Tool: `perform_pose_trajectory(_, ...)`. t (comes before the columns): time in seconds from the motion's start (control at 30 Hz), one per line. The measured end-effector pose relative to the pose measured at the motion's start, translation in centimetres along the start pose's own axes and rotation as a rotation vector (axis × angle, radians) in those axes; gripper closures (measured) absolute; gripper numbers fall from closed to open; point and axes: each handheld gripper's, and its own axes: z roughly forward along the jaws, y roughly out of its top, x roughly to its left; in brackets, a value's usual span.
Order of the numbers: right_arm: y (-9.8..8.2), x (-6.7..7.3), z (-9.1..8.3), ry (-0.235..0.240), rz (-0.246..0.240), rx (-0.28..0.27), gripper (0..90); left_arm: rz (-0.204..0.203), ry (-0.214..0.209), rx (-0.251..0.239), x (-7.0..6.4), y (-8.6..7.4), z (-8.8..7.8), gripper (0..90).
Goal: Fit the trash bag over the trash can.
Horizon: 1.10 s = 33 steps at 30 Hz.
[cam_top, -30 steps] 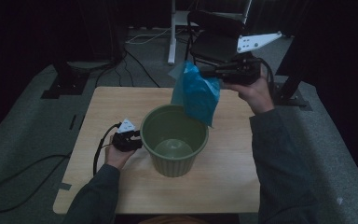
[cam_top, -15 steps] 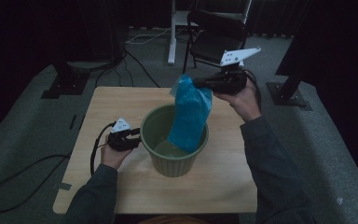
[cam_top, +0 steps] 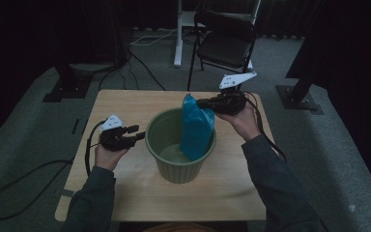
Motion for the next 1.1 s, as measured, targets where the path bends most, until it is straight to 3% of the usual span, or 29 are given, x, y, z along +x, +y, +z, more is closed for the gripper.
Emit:
perform_pose_trajectory(0.07, -0.1, 0.2, 0.4, 0.002, -0.002, 0.004, 90.0, 0.021, 0.004, -0.008, 0.0, 1.0, -0.5, 54.3)
perform_pose_trajectory(0.2, 0.1, 0.4, 0.9, 0.013, -0.004, -0.002, 90.0, 0.023, -0.010, -0.033, 0.2, 2.6, -1.2, 54.4)
perform_pose_trajectory(0.23, 0.1, 0.3, 1.0, 0.012, -0.001, -0.003, 90.0, 0.015, -0.036, -0.044, 0.3, 3.5, -1.3, 54.4)
perform_pose_trajectory(0.33, 0.1, 0.2, 1.2, 0.004, 0.011, -0.023, 90.0, 0.017, -0.062, -0.048, 0.0, 4.7, -1.1, 54.4)
perform_pose_trajectory(0.43, 0.0, 0.4, 1.4, 0.013, 0.016, -0.027, 90.0, 0.026, -0.102, -0.049, -0.8, 5.7, -0.3, 54.4)
perform_pose_trajectory(0.53, -0.1, 0.6, 1.8, 0.017, 0.014, -0.022, 90.0, 0.061, -0.135, -0.029, -2.0, 6.9, 1.1, 54.3)
perform_pose_trajectory(0.9, -0.4, 1.5, 2.5, 0.039, 0.004, -0.052, 90.0, 0.148, -0.203, 0.030, -5.6, 10.3, 4.2, 54.6)
perform_pose_trajectory(1.03, -0.6, 2.3, 2.5, 0.036, -0.014, -0.040, 89.6, 0.210, -0.186, 0.066, -6.7, 10.4, 4.9, 78.3)
perform_pose_trajectory(1.1, -0.7, 2.4, 2.5, 0.031, -0.021, -0.027, 87.8, 0.218, -0.192, 0.078, -6.8, 10.2, 4.9, 82.0)
